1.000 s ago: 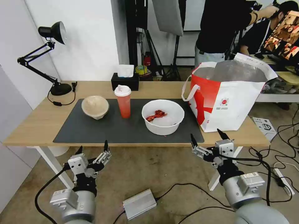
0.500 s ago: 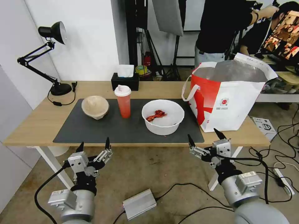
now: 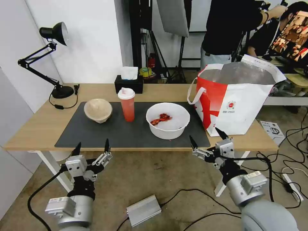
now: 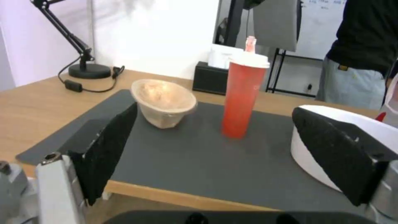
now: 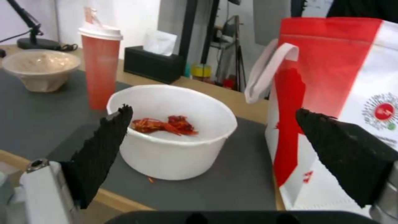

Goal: Pick up the trash from the table and place it into the takeout bag.

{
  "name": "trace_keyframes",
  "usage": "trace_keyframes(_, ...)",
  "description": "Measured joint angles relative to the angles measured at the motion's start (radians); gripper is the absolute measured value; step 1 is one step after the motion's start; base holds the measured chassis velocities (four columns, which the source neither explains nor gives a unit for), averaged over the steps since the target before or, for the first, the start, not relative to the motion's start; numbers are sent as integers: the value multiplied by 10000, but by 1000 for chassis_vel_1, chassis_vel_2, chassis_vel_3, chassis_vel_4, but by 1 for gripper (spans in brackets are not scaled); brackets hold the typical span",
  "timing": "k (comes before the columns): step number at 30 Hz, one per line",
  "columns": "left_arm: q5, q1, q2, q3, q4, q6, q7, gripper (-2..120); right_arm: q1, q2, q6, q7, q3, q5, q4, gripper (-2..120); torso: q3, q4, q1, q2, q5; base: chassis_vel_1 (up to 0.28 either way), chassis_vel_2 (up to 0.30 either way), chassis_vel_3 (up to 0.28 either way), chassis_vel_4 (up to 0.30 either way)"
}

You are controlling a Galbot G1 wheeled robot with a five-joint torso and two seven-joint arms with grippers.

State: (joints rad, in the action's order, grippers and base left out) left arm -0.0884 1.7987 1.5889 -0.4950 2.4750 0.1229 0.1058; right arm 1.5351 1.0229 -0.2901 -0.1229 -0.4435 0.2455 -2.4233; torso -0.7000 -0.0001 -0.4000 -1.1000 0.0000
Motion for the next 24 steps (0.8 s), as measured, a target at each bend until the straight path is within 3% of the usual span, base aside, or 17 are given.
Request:
trace_keyframes(18,-36,87,25,-6,-94,29,-6,100,-2044,-2329,43,1138,120,1421,865,100,0,1,0,0,0,0,0,0,0)
trace_keyframes(24,-43,114,31,-59,-40,33,-8,100,-2899,-3019,47,1538,704,1488,1168,100,0,0,0,1,0,0,0,0,0)
